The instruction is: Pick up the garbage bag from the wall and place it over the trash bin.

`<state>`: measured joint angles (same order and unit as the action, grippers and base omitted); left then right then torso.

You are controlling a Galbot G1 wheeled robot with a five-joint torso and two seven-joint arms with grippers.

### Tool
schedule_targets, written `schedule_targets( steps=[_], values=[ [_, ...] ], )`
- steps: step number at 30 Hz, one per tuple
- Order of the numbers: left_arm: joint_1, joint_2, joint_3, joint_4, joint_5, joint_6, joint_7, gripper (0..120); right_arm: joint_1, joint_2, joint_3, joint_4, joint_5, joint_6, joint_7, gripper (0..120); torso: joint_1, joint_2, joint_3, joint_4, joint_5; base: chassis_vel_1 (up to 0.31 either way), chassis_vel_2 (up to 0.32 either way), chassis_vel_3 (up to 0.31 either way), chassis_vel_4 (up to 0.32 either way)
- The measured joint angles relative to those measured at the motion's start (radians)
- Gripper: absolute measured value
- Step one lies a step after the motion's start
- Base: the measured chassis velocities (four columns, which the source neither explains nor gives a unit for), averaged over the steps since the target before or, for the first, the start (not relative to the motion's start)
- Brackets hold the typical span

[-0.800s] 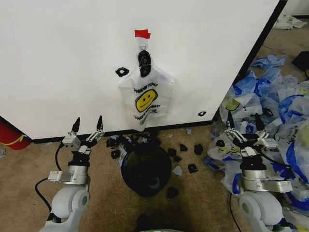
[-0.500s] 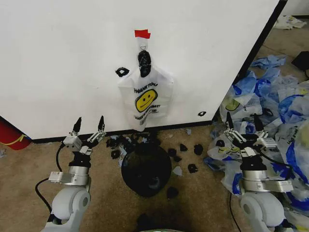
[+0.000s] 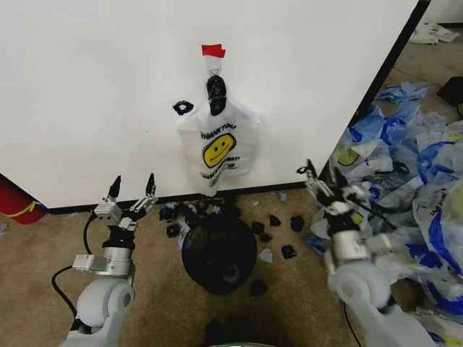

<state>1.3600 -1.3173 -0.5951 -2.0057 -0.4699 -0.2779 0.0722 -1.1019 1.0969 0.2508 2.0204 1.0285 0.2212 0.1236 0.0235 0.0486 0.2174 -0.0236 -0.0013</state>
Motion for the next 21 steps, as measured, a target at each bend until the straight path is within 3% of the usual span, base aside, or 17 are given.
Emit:
schedule_targets(
  steps=[12,21],
  values=[
    [-0.008,-0.015,-0.003,0.026,0.042,0.016,-0.001,100,0.346,0.061,-0.257,-0.243,0.186,0.011,-0.103,100,0.0,0.0,0.0,0.0002,0.0004,0.0,0.0,0.0,0.0],
    [-0.02,-0.02,0.005,0.048,0.052,0.015,-0.001,100,0.453,0.102,-0.347,-0.32,0.302,0.041,-0.169,100,0.0,0.0,0.0,-0.0002,0.0001,0.0,0.0,0.0,0.0]
  ],
)
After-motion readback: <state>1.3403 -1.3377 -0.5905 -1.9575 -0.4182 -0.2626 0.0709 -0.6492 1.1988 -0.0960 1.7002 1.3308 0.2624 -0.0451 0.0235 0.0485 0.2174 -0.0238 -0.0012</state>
